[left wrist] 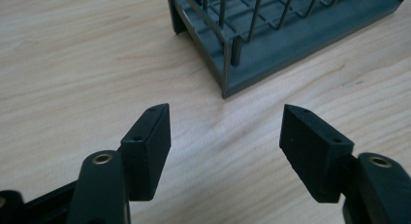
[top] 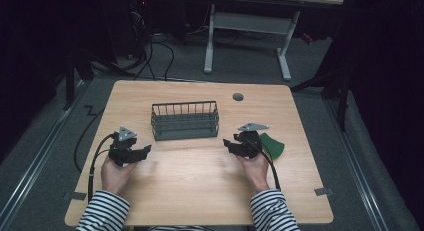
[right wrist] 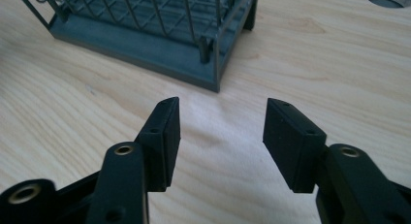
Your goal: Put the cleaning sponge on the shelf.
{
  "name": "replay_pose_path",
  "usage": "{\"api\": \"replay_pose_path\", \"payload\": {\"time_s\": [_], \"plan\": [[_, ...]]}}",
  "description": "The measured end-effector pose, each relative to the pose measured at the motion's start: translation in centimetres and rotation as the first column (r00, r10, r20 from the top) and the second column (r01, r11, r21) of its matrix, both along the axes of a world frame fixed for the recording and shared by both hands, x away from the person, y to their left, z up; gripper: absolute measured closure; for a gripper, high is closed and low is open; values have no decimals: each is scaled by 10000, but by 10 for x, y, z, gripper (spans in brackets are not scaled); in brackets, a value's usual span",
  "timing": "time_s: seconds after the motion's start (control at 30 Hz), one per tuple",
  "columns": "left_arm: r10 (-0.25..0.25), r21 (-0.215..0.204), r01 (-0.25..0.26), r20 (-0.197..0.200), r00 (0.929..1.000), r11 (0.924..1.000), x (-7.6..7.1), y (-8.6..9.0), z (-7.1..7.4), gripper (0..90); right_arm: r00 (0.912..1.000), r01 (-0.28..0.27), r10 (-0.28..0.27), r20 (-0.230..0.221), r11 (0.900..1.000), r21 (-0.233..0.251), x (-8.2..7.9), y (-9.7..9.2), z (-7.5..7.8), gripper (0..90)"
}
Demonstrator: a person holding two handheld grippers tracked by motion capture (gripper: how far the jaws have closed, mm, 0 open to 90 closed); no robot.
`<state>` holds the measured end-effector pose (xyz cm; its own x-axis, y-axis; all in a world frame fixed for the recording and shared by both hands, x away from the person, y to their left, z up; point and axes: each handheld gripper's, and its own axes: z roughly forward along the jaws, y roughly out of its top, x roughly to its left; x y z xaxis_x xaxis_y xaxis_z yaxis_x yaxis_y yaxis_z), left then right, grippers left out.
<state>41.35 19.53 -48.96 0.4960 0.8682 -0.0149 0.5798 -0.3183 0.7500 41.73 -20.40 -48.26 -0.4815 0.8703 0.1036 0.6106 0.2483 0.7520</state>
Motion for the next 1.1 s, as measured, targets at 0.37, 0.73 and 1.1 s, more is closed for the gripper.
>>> {"api": "replay_pose_path", "payload": {"time_s": [0.37, 0.73, 1.1], "plan": [[0, -387, -2, -62, 10000, 9993, 24, -6, -7, 473, 9994, -102, 87, -346, 9991, -422, 34, 24, 2, 595], [-158, -465, 153, -87, 9998, 9988, 36, -13, -12, 574, 9971, 201, -279, -709, 9939, -1085, 56, 39, -15, 671], [-373, -893, 344, -309, 9988, 9954, 43, -15, -16, 727, 9983, 136, -186, -554, 9959, -890, 59, 39, -17, 790]]}}
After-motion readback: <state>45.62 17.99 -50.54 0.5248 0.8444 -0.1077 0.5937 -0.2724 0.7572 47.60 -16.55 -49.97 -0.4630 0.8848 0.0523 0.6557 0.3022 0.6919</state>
